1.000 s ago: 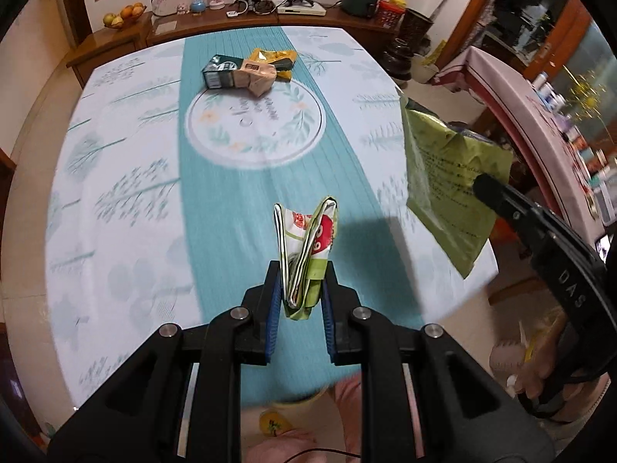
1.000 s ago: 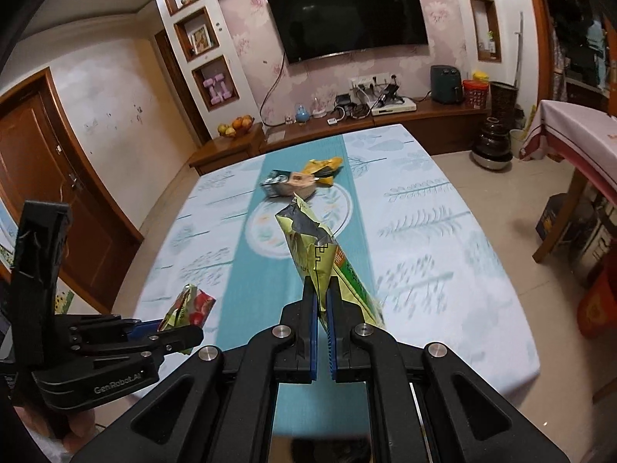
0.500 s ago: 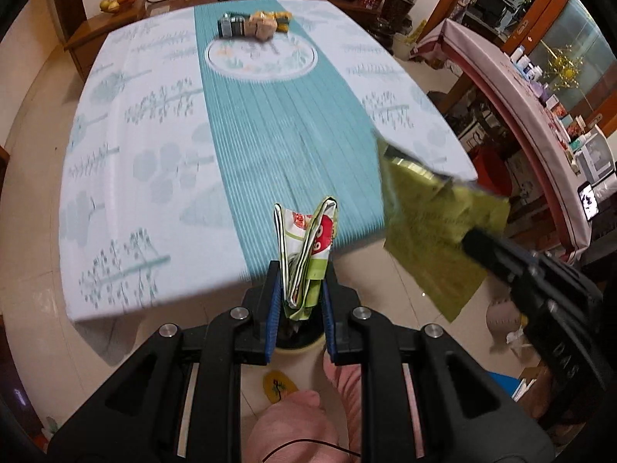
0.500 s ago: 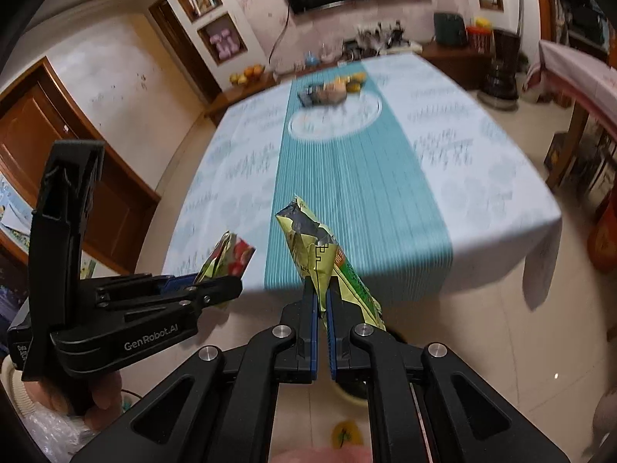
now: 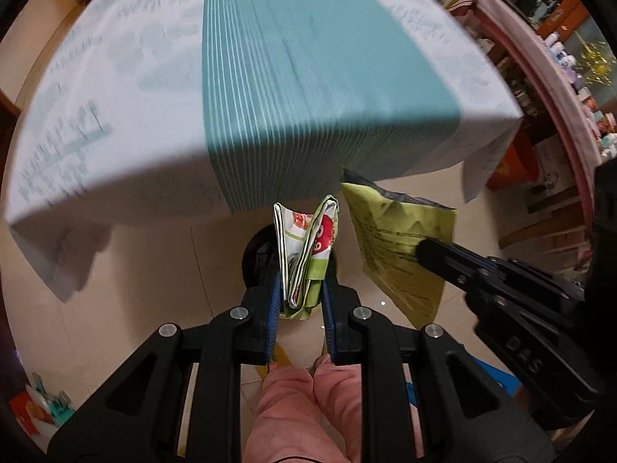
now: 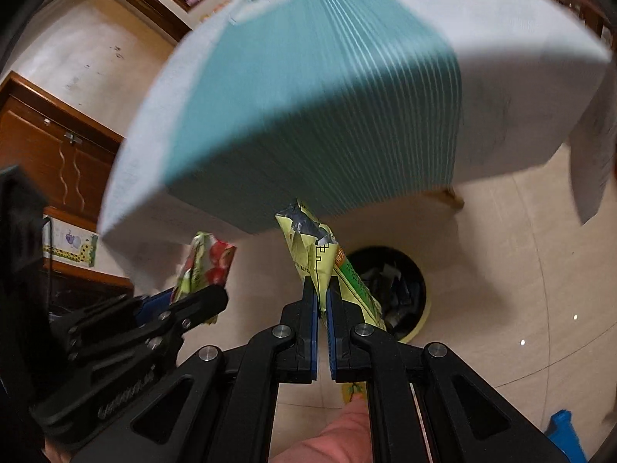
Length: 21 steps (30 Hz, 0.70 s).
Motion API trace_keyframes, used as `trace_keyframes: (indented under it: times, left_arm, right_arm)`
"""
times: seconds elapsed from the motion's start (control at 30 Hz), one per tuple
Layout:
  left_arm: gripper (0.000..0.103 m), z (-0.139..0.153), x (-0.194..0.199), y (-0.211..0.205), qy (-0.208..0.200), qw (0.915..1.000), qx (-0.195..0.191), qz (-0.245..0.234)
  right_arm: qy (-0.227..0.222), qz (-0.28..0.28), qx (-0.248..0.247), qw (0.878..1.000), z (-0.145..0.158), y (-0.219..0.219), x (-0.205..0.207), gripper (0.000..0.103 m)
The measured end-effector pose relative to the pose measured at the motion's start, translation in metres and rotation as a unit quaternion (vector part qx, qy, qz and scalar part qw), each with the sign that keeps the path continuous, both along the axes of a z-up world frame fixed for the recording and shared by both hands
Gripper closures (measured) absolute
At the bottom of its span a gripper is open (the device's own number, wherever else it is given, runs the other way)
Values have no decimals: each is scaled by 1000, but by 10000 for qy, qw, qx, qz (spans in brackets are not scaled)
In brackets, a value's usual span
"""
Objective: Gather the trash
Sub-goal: 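Carry the packet and bag over the black bin and open both tools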
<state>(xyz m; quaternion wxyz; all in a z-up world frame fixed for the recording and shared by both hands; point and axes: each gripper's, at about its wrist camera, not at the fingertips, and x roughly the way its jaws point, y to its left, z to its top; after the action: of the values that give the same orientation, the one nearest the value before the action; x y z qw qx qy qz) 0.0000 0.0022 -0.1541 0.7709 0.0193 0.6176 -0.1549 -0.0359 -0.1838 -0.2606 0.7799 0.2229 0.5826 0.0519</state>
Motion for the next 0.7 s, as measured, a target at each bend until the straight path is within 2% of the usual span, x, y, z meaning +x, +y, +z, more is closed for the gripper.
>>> trace_keyframes:
  times: [0.2, 0.33, 0.43, 0.6, 0.7]
  left_arm:
    - [86, -88, -9, -15, 77, 9995, 223, 230]
    - [85, -153, -7, -20, 266, 9980, 353, 444]
    - [84, -186, -5, -21, 347, 9970, 389, 573]
    - [74, -236, -1, -21, 457, 9944, 616, 722]
    - [57, -253, 0, -13, 507, 9924, 766, 823]
  right_arm:
    - [309, 4, 255, 9992, -101, -4, 2, 99]
    - [467, 54, 346, 9983, -159, 0, 1, 99]
    - [576, 84, 446, 9973, -190, 4, 2, 99]
    - [772, 87, 429, 9960, -227, 10, 2, 79]
    - [797, 34, 360, 9962, -239, 7, 3, 69]
